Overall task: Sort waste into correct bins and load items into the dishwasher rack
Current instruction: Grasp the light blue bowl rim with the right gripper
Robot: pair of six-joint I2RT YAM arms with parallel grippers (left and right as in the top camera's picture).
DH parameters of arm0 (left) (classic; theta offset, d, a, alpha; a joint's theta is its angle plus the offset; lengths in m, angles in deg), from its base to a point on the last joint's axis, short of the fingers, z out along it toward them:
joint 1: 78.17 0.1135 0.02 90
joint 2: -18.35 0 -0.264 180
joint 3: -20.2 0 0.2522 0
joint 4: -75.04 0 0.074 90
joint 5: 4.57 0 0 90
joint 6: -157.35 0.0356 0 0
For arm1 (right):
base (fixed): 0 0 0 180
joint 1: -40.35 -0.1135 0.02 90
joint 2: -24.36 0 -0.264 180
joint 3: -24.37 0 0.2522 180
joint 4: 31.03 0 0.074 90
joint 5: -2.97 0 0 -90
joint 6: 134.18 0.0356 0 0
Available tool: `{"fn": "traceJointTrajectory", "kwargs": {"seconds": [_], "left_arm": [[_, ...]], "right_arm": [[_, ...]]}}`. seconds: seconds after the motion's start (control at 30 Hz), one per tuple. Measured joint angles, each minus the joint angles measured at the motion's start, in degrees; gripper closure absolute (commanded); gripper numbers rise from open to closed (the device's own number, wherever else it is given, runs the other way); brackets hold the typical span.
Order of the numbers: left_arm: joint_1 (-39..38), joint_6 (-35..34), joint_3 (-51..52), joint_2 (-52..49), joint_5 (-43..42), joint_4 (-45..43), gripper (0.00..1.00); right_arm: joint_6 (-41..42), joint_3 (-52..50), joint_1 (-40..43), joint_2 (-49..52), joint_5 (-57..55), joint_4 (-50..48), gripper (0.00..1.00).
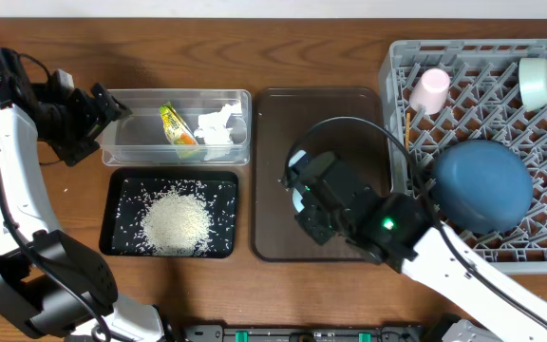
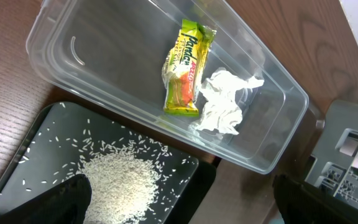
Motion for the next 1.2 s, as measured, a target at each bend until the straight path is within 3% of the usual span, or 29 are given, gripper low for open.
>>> {"fn": "traceJointTrajectory", "kwargs": {"seconds": [0.3,0.4,0.47,0.73,1.0,1.2], "left_arm": [[0.0,0.0,0.0,0.0,0.0,0.0,0.04],[0.0,0.0,0.0,0.0,0.0,0.0,0.04],[0.0,0.0,0.0,0.0,0.0,0.0,0.04],[0.0,0.0,0.0,0.0,0.0,0.0,0.04],[0.0,0.0,0.0,0.0,0.0,0.0,0.04],[0.0,0.0,0.0,0.0,0.0,0.0,0.04]], "right_arm": [[-0.2,-2.6,0.0,11.8,-0.5,-4.2,0.98],[-0.2,-2.8,0.0,15.7,-0.3,-4.8,0.85],[-0.4,-2.9,0.0,17.0,0.1,-5.0,0.82],[-0.4,-3.0,0.0,17.1,3.6,-7.1,0.77],[-0.1,-3.0,0.0,12.4,4.2,-7.0,0.63],[0.4,-3.0,0.0,11.7,4.5,-6.7,0.63]]}}
